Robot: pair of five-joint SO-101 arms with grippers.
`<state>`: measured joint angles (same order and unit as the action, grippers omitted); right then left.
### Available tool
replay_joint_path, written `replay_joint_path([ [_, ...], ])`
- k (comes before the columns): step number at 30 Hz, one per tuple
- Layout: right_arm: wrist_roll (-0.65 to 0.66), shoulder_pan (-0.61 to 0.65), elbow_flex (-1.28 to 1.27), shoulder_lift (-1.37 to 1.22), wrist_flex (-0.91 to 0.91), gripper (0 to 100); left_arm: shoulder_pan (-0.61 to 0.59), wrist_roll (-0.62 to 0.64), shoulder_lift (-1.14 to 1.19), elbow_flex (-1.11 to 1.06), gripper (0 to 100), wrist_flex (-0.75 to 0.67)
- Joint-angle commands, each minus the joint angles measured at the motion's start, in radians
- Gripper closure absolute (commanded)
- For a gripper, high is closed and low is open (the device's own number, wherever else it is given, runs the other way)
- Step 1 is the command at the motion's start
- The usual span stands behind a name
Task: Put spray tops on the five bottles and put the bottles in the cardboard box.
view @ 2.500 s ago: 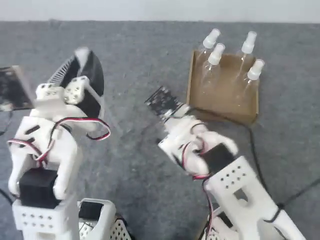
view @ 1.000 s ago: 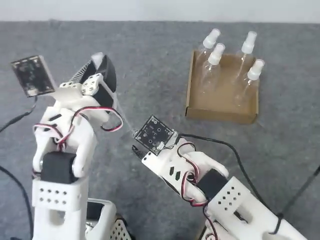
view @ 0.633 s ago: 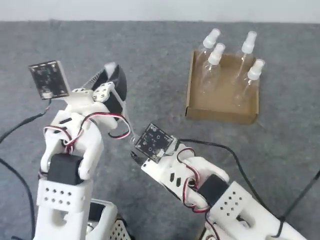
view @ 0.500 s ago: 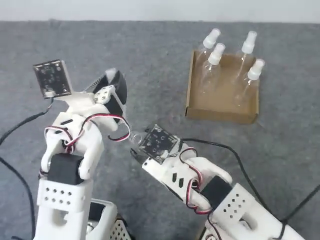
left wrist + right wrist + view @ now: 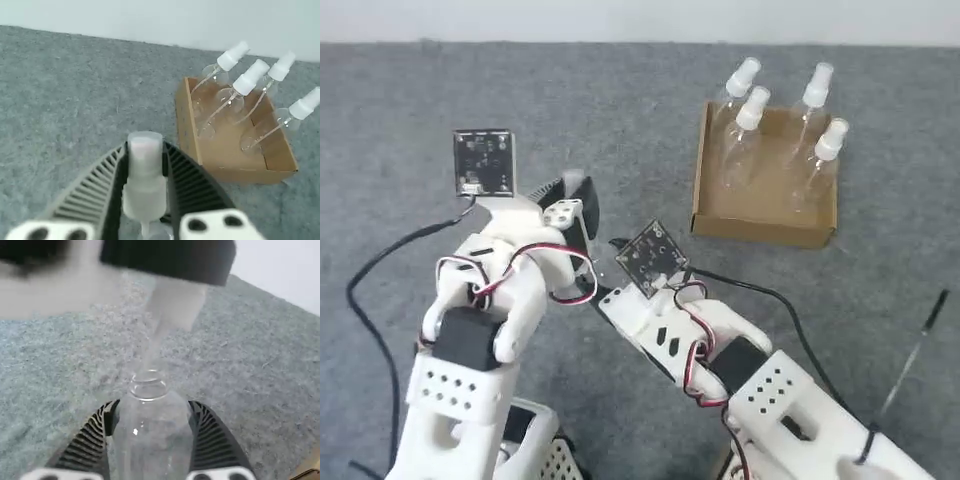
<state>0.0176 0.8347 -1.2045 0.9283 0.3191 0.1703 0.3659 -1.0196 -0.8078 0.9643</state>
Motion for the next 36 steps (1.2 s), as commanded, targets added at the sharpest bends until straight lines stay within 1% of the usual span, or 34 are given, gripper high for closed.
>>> replay_joint_path([
  [1,-0.015,-0.024,0.015,0.004,-0.038,99.3,0.009,-0.018,-0.020,0.008,99,0.014],
  [4,-0.017,-0.033,0.015,0.002,-0.050,99.3,0.014,-0.018,-0.023,0.013,99,0.052],
  [7,-0.023,-0.056,0.015,-0.001,-0.051,99.3,0.017,-0.021,-0.080,0.001,99,0.066],
  [9,-0.077,-0.056,0.014,-0.007,-0.064,99.3,0.017,-0.035,-0.138,-0.036,99,0.072],
  [11,-0.130,-0.056,0.000,-0.005,-0.099,99.3,0.018,-0.086,-0.190,-0.101,98,0.044],
  [14,-0.115,-0.054,-0.038,-0.004,-0.170,99.3,0.018,-0.110,-0.249,-0.199,91,-0.023],
  [16,-0.097,-0.054,-0.066,0.002,-0.191,99.3,0.018,-0.112,-0.279,-0.222,88,-0.029],
  [29,-0.089,-0.061,-0.146,0.004,-0.197,99.3,0.017,-0.114,-0.450,-0.306,87,-0.008],
  [36,-0.089,-0.061,-0.147,0.004,-0.197,99.3,0.015,-0.114,-0.466,-0.311,87,-0.008],
])
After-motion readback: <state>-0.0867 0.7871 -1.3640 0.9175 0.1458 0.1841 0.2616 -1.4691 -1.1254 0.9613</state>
